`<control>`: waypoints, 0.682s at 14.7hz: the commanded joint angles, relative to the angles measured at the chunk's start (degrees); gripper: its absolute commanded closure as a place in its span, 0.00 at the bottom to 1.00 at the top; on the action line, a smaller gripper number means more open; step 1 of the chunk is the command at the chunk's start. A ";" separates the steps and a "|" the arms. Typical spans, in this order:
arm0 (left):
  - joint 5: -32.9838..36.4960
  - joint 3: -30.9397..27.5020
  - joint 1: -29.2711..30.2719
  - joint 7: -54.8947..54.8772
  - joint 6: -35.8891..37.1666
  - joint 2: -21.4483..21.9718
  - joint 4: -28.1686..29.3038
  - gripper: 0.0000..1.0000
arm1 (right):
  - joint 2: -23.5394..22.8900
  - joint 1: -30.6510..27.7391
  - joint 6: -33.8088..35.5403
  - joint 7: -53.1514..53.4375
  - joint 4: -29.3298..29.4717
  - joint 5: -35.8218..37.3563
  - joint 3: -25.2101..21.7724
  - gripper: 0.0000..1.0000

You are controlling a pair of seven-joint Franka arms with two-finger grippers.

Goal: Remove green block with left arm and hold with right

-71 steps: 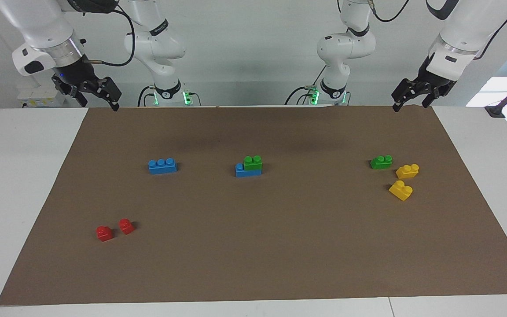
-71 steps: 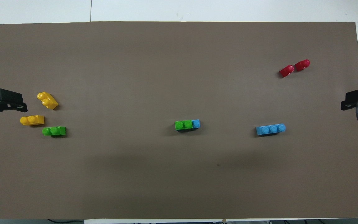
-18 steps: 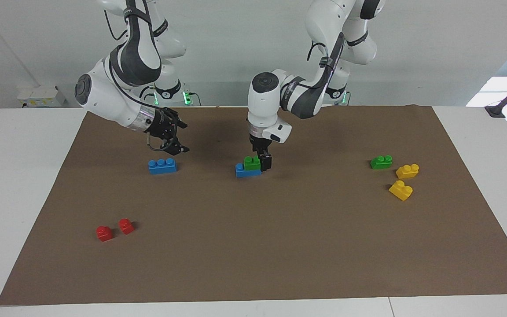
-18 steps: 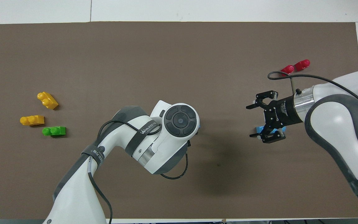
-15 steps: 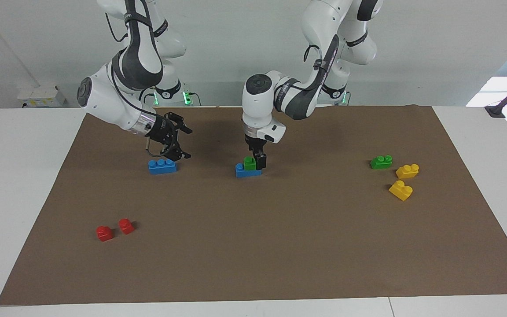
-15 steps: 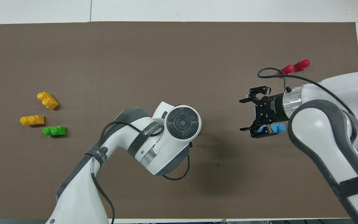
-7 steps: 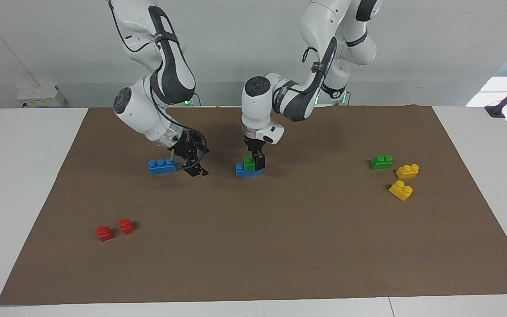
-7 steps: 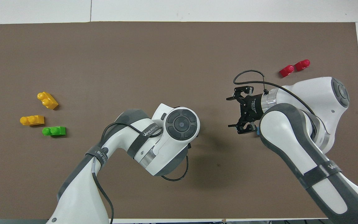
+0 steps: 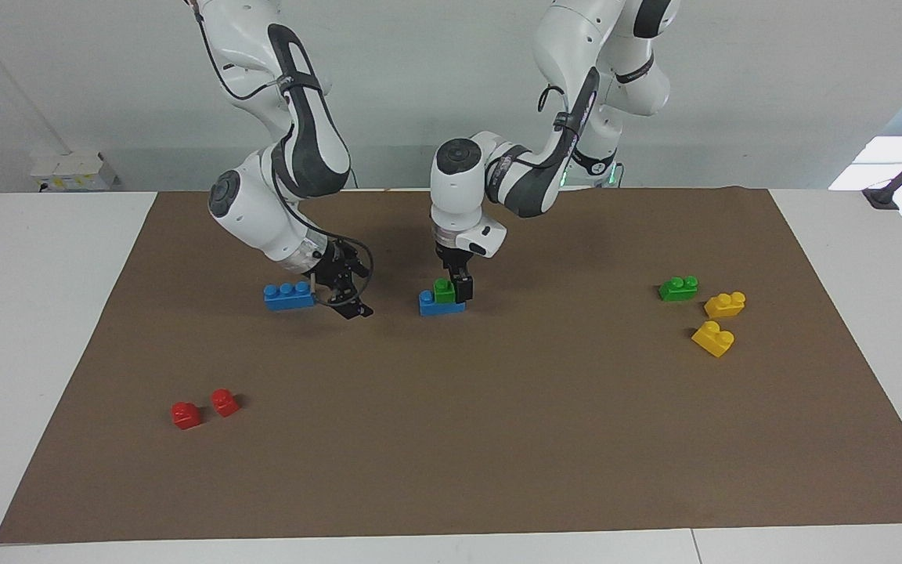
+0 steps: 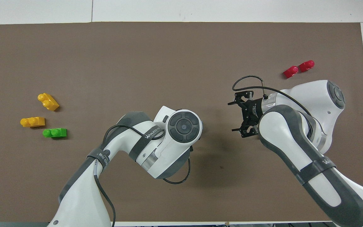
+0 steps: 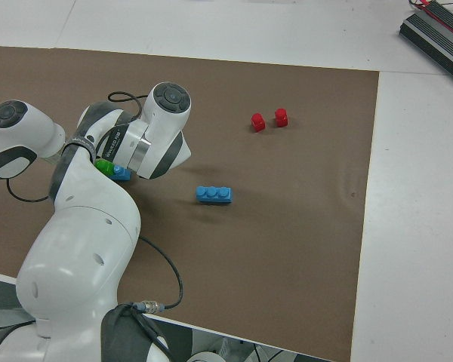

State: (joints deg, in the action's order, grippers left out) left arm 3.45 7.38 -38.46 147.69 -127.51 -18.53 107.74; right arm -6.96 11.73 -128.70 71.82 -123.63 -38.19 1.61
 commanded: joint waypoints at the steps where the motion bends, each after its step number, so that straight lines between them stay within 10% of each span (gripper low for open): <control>1: 1.12 -0.53 -0.39 0.41 -1.16 1.04 1.51 0.00 | 0.02 1.62 -2.07 -2.04 -1.00 -1.36 -0.12 0.01; 10: 1.03 -0.53 -0.39 0.76 -1.42 1.04 1.51 0.00 | -6.22 7.15 -11.29 -2.04 -0.47 -4.08 -0.12 0.01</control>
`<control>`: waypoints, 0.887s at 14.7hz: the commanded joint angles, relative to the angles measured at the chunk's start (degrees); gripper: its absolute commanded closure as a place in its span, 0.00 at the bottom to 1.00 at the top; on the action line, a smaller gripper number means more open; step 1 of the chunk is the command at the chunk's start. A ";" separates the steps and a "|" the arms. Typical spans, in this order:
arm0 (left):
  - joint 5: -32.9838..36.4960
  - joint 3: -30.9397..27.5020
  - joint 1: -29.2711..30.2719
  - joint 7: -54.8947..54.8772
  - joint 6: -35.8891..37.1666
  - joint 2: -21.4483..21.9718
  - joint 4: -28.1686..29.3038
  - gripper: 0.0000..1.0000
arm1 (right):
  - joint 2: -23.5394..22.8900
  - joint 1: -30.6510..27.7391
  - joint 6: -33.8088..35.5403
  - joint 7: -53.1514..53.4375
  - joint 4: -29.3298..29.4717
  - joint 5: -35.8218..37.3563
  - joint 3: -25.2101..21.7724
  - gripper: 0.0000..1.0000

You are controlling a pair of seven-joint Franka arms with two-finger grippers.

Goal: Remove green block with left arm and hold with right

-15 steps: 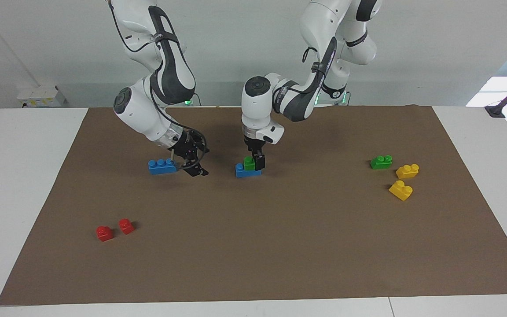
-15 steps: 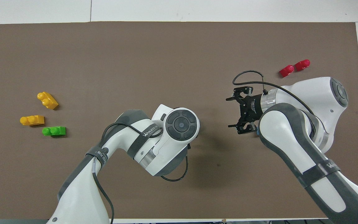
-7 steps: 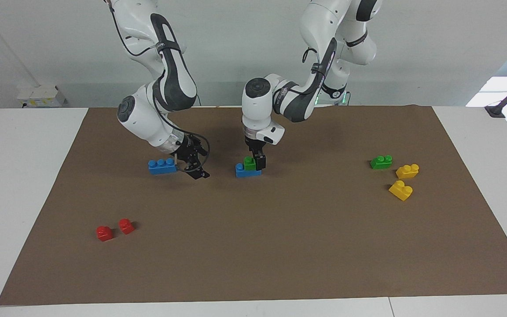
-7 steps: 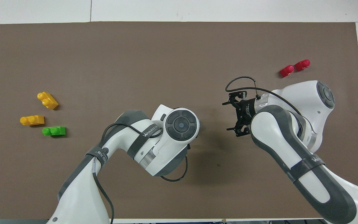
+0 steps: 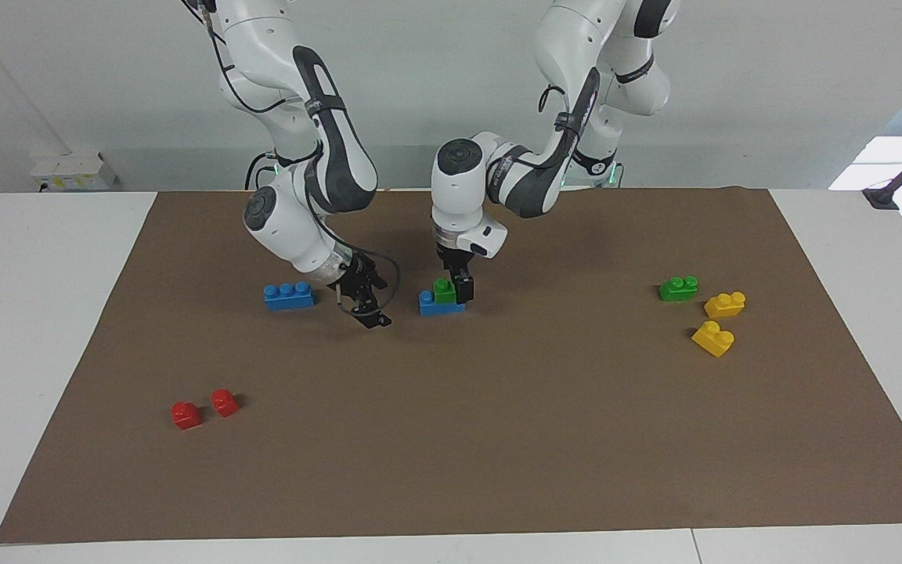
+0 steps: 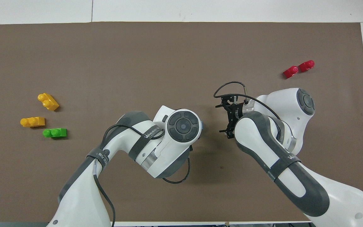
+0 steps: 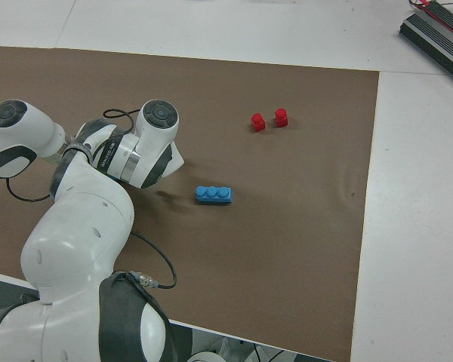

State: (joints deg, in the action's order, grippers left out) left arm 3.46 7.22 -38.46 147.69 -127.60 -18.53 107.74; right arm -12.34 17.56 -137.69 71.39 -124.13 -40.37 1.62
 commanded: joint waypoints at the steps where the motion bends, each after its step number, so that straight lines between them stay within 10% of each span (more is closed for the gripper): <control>1: 1.02 -0.45 -0.56 0.93 -1.34 1.04 1.51 0.00 | -1.19 1.94 -3.10 -1.60 0.03 -2.78 -0.13 0.01; 13: 1.02 -0.45 -0.65 1.11 -1.51 1.04 1.25 0.00 | -4.80 8.45 -11.80 -0.90 0.99 -8.76 -0.13 0.01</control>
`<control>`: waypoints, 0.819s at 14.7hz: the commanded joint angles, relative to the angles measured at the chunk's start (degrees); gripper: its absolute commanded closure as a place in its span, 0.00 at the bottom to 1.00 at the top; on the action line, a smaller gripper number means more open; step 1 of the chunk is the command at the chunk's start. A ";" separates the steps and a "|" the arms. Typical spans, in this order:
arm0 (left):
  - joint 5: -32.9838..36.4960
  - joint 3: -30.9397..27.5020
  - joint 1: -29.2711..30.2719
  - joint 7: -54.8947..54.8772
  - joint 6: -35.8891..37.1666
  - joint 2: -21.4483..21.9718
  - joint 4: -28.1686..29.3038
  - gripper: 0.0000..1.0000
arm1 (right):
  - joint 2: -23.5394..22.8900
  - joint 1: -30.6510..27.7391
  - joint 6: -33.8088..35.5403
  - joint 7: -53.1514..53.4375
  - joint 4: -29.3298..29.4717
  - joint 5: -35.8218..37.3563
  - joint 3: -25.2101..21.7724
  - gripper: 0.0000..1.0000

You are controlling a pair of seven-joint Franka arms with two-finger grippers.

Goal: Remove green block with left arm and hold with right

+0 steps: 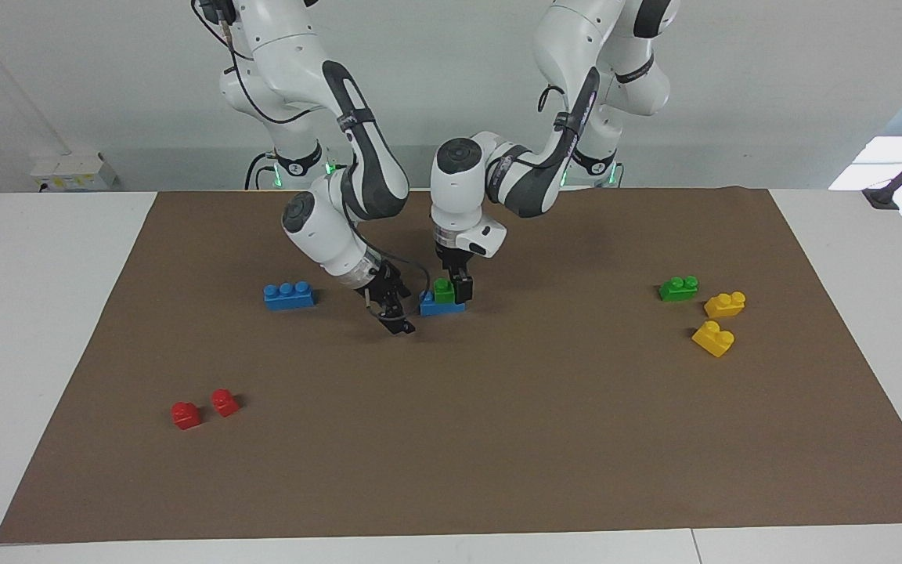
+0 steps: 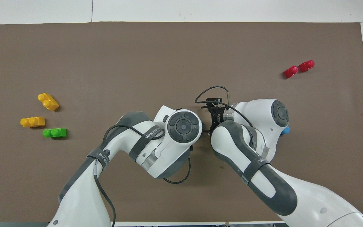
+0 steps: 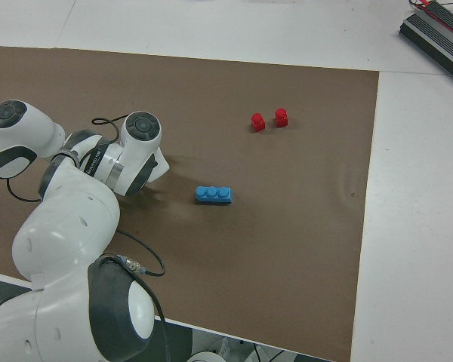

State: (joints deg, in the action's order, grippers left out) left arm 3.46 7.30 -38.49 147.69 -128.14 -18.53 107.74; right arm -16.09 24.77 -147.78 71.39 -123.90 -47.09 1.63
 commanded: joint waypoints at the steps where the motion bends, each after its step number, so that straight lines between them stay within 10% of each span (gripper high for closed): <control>1: 1.02 -0.54 -0.53 1.11 -0.97 1.04 1.34 0.00 | -1.14 1.24 -1.72 -0.90 0.68 -2.04 -0.13 0.01; 12: 1.02 -0.54 -0.09 1.11 -1.05 1.04 1.42 0.00 | -2.37 2.83 -4.53 -0.90 0.59 -2.13 -0.13 0.01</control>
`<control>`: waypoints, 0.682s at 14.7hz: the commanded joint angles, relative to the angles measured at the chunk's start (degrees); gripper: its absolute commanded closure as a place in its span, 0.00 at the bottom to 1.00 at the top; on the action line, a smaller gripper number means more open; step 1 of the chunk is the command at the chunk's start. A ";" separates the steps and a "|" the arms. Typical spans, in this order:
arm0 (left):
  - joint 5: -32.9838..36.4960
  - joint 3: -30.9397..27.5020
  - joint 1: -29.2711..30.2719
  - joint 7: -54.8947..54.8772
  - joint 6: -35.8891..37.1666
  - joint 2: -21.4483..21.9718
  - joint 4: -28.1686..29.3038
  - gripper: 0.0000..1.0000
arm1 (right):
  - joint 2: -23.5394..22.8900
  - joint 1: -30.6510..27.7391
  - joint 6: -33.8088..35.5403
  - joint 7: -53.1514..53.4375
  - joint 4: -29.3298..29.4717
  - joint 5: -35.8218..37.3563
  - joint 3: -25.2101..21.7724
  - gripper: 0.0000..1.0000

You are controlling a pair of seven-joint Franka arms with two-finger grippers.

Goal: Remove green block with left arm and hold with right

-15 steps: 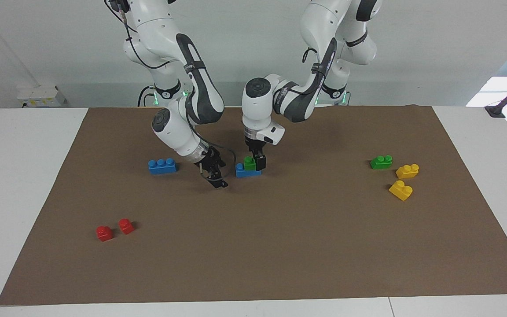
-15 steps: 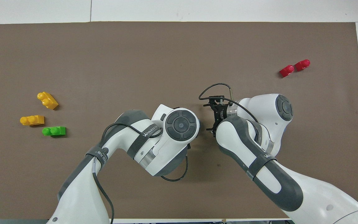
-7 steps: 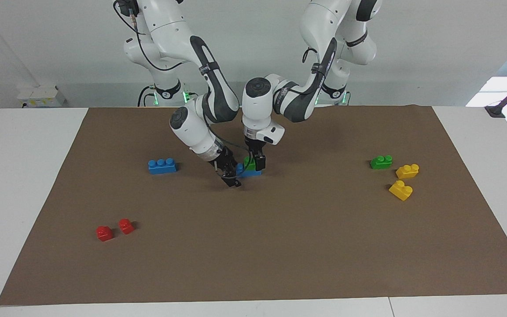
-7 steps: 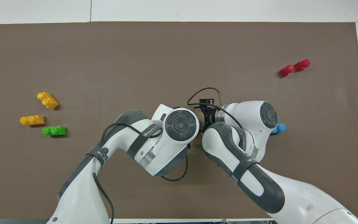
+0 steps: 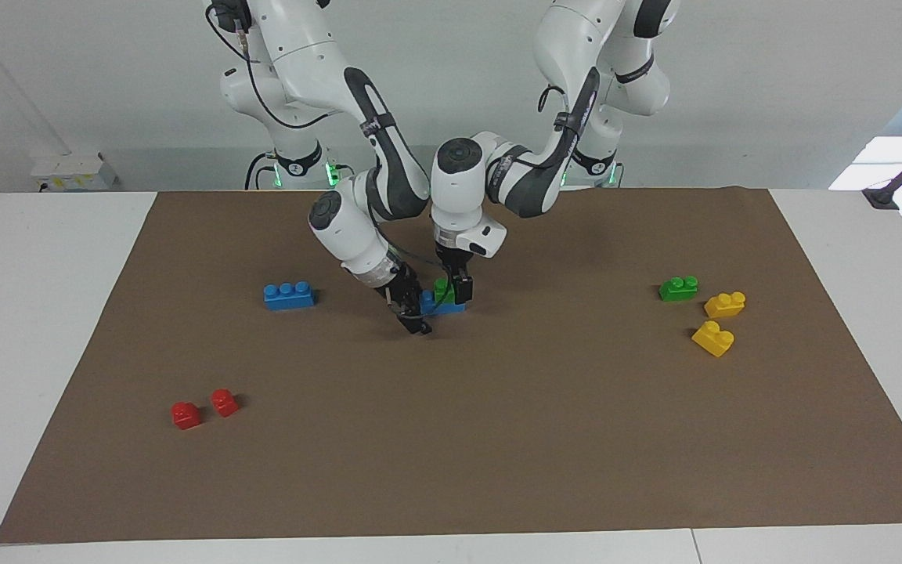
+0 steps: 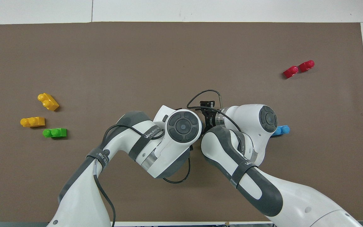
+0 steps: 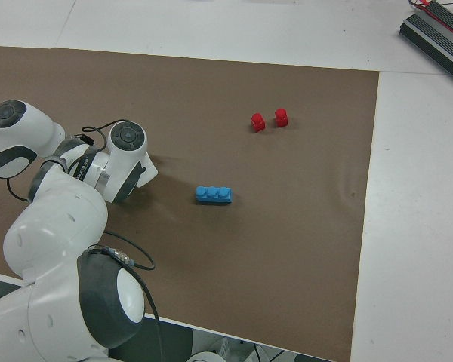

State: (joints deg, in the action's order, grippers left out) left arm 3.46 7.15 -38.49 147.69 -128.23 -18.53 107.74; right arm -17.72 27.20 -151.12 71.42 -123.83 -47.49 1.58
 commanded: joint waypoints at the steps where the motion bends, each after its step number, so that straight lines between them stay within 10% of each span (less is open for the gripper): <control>1: 1.02 -0.38 -0.01 1.02 -0.97 1.04 1.42 0.00 | -0.74 0.31 -1.19 -0.93 0.52 -1.64 -0.08 0.01; 6: 1.02 -0.38 0.08 0.93 -0.97 1.04 1.51 0.01 | -0.83 1.27 -1.71 -0.93 0.60 -1.64 -0.08 0.04; 10: 1.02 -0.38 0.25 0.76 -0.97 1.04 1.51 0.01 | -0.92 1.98 -3.21 -0.67 0.52 -1.73 -0.08 0.32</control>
State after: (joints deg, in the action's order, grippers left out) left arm 3.46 6.90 -38.44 147.69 -128.24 -18.53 107.74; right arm -17.75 28.72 -153.06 71.44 -123.79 -47.50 1.59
